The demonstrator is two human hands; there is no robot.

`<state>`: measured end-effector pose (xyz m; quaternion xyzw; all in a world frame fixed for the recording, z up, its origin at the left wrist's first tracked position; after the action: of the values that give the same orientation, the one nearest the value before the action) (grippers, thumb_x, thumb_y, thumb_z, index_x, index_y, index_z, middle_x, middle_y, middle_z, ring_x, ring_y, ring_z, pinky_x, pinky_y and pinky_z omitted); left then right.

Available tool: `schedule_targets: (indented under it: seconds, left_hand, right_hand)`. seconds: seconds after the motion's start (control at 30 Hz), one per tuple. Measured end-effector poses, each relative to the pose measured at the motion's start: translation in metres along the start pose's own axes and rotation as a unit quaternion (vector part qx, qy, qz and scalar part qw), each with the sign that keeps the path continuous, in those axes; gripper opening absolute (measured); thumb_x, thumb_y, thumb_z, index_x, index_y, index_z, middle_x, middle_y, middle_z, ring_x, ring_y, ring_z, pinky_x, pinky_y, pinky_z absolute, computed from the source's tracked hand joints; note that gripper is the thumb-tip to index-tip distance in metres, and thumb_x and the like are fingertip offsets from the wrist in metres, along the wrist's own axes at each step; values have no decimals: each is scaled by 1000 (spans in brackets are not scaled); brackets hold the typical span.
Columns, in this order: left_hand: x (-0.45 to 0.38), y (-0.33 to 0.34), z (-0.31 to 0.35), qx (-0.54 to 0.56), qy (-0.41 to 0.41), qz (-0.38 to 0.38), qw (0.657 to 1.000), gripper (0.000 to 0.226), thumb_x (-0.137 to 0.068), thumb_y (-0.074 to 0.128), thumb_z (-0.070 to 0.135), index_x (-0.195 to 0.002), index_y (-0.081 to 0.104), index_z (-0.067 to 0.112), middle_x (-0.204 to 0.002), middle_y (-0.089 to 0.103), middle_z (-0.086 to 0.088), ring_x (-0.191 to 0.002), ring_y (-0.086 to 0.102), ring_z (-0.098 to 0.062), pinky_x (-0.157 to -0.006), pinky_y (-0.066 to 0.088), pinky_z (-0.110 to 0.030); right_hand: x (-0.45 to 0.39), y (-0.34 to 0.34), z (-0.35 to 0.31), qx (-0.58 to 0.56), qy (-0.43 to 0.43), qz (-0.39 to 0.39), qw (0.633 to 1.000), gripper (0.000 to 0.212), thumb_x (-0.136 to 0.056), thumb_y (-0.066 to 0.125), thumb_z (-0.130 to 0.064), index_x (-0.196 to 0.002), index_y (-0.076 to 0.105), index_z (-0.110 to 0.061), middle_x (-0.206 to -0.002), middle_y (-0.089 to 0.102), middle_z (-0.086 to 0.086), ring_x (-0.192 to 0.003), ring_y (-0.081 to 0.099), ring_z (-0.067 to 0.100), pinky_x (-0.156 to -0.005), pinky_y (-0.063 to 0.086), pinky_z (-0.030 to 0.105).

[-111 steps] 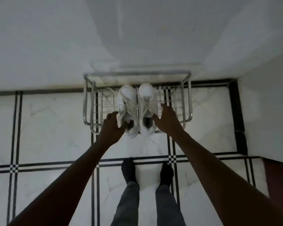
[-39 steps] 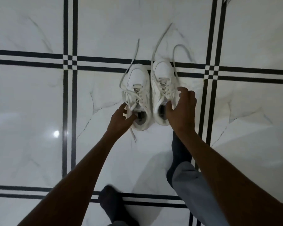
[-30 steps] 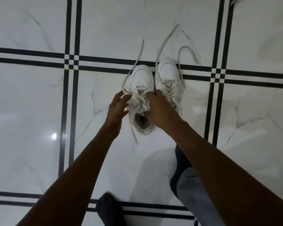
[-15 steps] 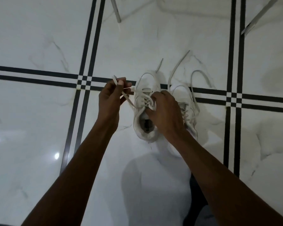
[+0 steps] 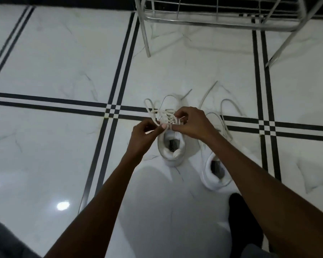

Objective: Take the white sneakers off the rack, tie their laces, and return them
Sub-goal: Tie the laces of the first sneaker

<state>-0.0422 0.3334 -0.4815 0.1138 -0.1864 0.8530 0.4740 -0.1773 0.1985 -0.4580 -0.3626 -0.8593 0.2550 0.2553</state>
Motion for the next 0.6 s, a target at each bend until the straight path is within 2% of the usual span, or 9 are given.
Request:
schedule_targets:
  seconds: [0.13,0.2,0.3,0.37,0.5,0.6]
  left_hand:
    - [2,-5,5,-29,23,5,999,27,-84,84,34,-95,77,10,-96,79,-3,-98,74,-18,-92,60,-39]
    - [1,-2,10,-28,58,15,998,19,-86,83,24,-95,78,10,-96,79,-3,-98,74,-16,-89,60,-32]
    - [4,2,20,-55,99,56,992,13,-86,81,15,-94,75,7,-94,78,-4,-92,73,-11,-76,57,-18]
    - [8,2,25,-85,131,86,984,13,-87,80,15,-93,73,7,-93,76,-2,-88,71,-11,-72,56,-16]
    - [15,9,46,-199,227,76,950,6,-92,71,5,-94,68,10,-94,72,-1,-87,70,-17,-76,60,-36]
    - [11,11,50,-268,219,74,935,4,-97,65,9,-100,67,8,-93,76,-5,-84,72,-24,-75,59,-40]
  right_hand:
    - [3,0,0,-51,24,-32,998,21,-82,77,-30,-100,73,-20,-99,75,-2,-92,73,14,-86,61,40]
    - [5,2,0,-42,19,-35,998,18,-85,76,-31,-98,73,-19,-98,74,-2,-88,71,14,-83,61,37]
    - [6,7,-1,-28,13,-27,999,17,-88,74,-32,-98,70,-18,-96,71,1,-81,66,15,-75,55,32]
    - [6,6,-2,-25,14,-15,999,14,-90,72,-28,-97,69,-17,-97,71,3,-84,67,20,-76,56,34]
    - [12,5,-10,-18,-1,-20,1000,4,-94,65,-20,-94,62,-18,-100,69,2,-84,64,20,-76,51,31]
    - [14,3,-11,-22,4,3,1000,6,-97,60,-17,-93,56,-19,-96,70,4,-79,67,26,-71,53,36]
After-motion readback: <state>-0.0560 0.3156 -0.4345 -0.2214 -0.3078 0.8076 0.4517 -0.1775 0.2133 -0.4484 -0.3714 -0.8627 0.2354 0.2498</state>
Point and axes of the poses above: each hand's wrist, its own x-axis away from the middle knuckle, its own y-axis out of the palm, z = x × y, the point moved 8 cm from there along -x, towards the middle knuckle
